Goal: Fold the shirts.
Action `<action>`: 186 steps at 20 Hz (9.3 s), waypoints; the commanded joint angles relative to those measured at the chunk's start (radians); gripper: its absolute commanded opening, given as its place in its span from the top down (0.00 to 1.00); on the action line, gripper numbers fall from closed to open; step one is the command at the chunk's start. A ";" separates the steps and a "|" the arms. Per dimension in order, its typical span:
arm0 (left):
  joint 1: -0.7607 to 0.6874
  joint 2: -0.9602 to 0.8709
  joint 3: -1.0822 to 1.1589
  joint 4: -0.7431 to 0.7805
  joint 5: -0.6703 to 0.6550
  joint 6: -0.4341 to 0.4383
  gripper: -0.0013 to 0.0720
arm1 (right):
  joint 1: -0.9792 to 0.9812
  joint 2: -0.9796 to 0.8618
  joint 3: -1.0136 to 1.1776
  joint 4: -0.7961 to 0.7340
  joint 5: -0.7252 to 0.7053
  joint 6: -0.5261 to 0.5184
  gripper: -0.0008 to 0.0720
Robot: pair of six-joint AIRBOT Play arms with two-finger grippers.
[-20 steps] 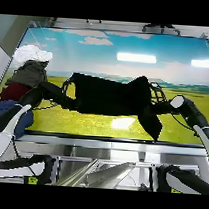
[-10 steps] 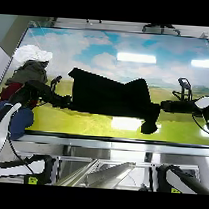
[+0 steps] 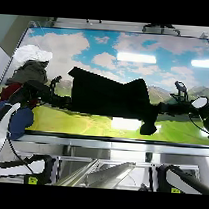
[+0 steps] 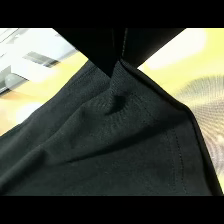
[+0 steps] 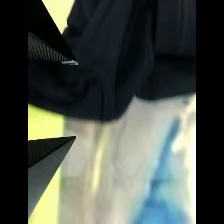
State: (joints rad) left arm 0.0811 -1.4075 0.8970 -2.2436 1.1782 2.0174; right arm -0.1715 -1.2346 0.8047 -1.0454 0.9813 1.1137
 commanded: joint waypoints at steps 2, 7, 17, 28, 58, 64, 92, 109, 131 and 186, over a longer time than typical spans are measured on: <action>0.001 0.001 0.004 -0.012 0.018 0.002 0.97 | 0.051 -0.053 0.003 0.093 0.023 -0.063 0.95; 0.042 0.147 0.180 -0.154 0.174 0.048 0.97 | 0.021 0.111 0.219 0.169 0.240 -0.118 0.96; 0.498 0.710 0.775 -0.276 0.148 0.057 0.97 | -0.319 0.751 0.610 0.376 0.052 -0.104 0.96; 0.090 0.266 0.479 -0.124 -0.145 0.181 0.97 | 0.013 0.123 0.490 0.566 -0.030 -0.303 0.96; 0.239 -0.108 -0.063 0.222 0.175 -0.019 0.03 | -0.273 -0.298 0.201 0.235 0.259 -0.205 0.54; 0.231 -0.109 -0.063 0.021 0.178 0.074 0.25 | -0.152 -0.377 0.201 0.233 0.275 -0.201 0.54; 0.232 -0.109 -0.048 -0.012 0.198 0.121 0.97 | -0.150 -0.404 0.161 0.233 0.296 -0.207 0.62; 0.329 0.647 0.874 -0.435 0.092 0.214 0.97 | -0.253 0.648 0.728 0.405 0.043 -0.280 0.96; 0.092 -0.541 0.890 -0.180 0.053 0.155 0.97 | -0.058 -0.530 0.738 0.403 -0.006 -0.213 0.96; 0.084 -0.120 0.025 0.068 0.097 0.020 0.97 | -0.380 0.059 -0.304 0.030 0.169 0.119 0.48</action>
State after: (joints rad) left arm 0.1658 -1.5303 0.9241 -2.1494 1.2854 2.0144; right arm -0.5510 -1.1820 0.5896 -1.0485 1.2003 1.2549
